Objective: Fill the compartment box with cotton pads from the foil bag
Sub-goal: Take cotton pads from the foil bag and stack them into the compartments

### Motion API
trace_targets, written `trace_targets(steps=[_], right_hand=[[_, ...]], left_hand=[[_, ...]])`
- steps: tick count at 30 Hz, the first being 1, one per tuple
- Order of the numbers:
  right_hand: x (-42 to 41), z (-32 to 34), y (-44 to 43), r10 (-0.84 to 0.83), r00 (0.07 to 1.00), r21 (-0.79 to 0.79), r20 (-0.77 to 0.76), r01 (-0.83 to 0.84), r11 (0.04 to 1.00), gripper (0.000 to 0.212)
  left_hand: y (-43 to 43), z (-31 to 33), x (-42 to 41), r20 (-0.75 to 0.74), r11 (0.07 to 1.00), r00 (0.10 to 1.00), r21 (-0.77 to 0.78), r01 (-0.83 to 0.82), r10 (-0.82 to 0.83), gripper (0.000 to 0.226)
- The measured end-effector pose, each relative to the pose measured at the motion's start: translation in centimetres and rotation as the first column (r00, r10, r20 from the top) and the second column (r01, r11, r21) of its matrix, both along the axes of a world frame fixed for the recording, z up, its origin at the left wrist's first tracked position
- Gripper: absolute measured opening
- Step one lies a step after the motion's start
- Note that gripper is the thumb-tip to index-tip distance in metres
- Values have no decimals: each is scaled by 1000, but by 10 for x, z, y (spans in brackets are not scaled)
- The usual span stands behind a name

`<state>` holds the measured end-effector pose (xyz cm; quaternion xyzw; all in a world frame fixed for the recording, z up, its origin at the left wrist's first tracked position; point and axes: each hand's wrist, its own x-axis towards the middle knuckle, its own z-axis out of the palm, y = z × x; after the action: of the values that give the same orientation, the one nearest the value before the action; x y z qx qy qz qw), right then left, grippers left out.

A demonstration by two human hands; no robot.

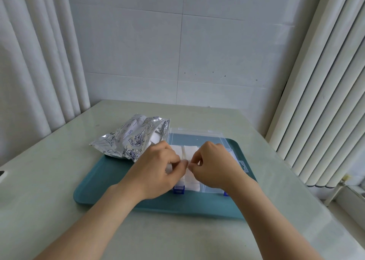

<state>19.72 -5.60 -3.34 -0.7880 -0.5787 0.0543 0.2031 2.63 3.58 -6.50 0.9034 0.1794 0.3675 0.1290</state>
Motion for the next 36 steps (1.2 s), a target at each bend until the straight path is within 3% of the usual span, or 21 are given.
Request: trace_targets(steps=[3, 6, 8, 12, 15, 23, 31, 36], right_hand=[[-6, 4, -3, 31, 999, -52, 14, -30, 998, 26], [-10, 8, -4, -11, 1000, 85, -14, 12, 996, 26], [-16, 12, -5, 8, 998, 187, -66, 4, 982, 18], [-31, 13, -2, 65, 995, 327, -76, -36, 944, 18], [-38, 9, 10, 100, 993, 381, -58, -71, 922, 23], [-50, 15, 58, 189, 982, 278, 12, -185, 943, 44], [-44, 10, 112, 178, 980, 150, 89, -190, 970, 30], [-45, 8, 135, 193, 972, 135, 132, -210, 968, 32]], left_hand=[[2, 5, -1, 132, 998, 991, 66, -25, 16, 41], [15, 7, -4, 315, 971, 938, 137, -196, 144, 27], [31, 4, -8, 361, 929, 886, 116, -352, 291, 17], [59, -4, -14, 99, 845, 840, -105, -525, 534, 66], [68, -6, -16, -95, 806, 849, -275, -524, 520, 93], [64, 2, -23, -145, 745, 801, -302, -595, 581, 55], [67, 7, -26, -117, 678, 745, -343, -651, 656, 28], [71, 8, -25, -24, 656, 717, -384, -650, 696, 43]])
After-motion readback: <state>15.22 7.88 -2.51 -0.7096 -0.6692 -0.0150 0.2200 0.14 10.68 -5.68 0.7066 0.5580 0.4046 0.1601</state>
